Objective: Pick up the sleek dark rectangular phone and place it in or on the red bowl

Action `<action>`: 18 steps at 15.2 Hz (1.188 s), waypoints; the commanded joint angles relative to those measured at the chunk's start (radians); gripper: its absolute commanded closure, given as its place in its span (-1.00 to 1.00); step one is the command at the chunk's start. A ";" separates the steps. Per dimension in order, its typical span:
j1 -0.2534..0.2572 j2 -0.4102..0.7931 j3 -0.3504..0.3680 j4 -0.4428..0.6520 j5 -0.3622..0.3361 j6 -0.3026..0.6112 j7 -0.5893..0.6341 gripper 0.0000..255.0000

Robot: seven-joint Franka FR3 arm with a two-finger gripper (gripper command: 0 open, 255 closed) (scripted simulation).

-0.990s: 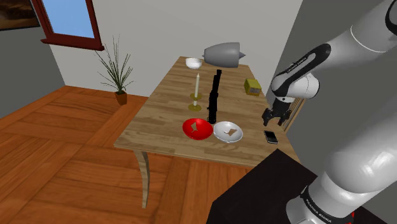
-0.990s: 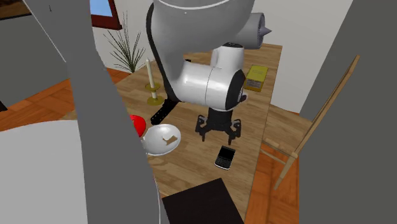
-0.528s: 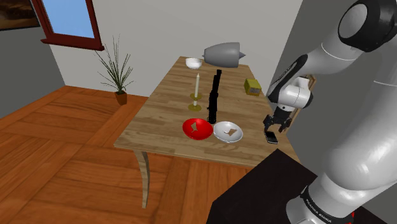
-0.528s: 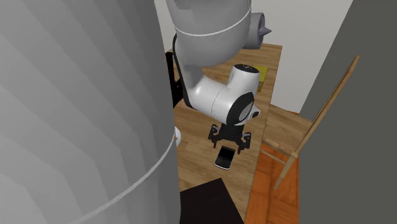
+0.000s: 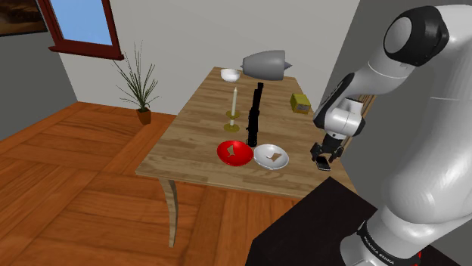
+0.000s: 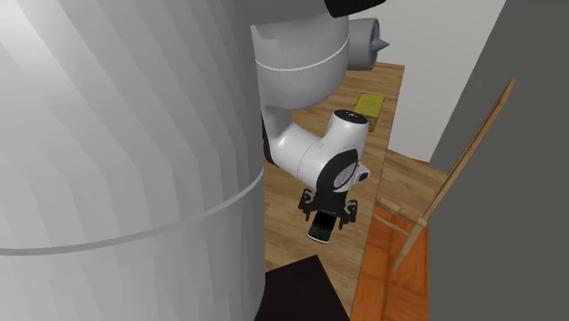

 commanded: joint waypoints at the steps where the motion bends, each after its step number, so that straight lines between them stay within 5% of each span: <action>1: -0.004 0.005 0.004 0.001 0.006 0.005 -0.005 -1.00; 6: -0.004 0.005 0.004 0.001 0.006 0.004 -0.005 -1.00; 7: -0.004 0.005 0.004 0.001 0.006 0.004 -0.005 1.00; 18: 0.013 -0.026 -0.019 -0.007 -0.024 -0.017 0.018 1.00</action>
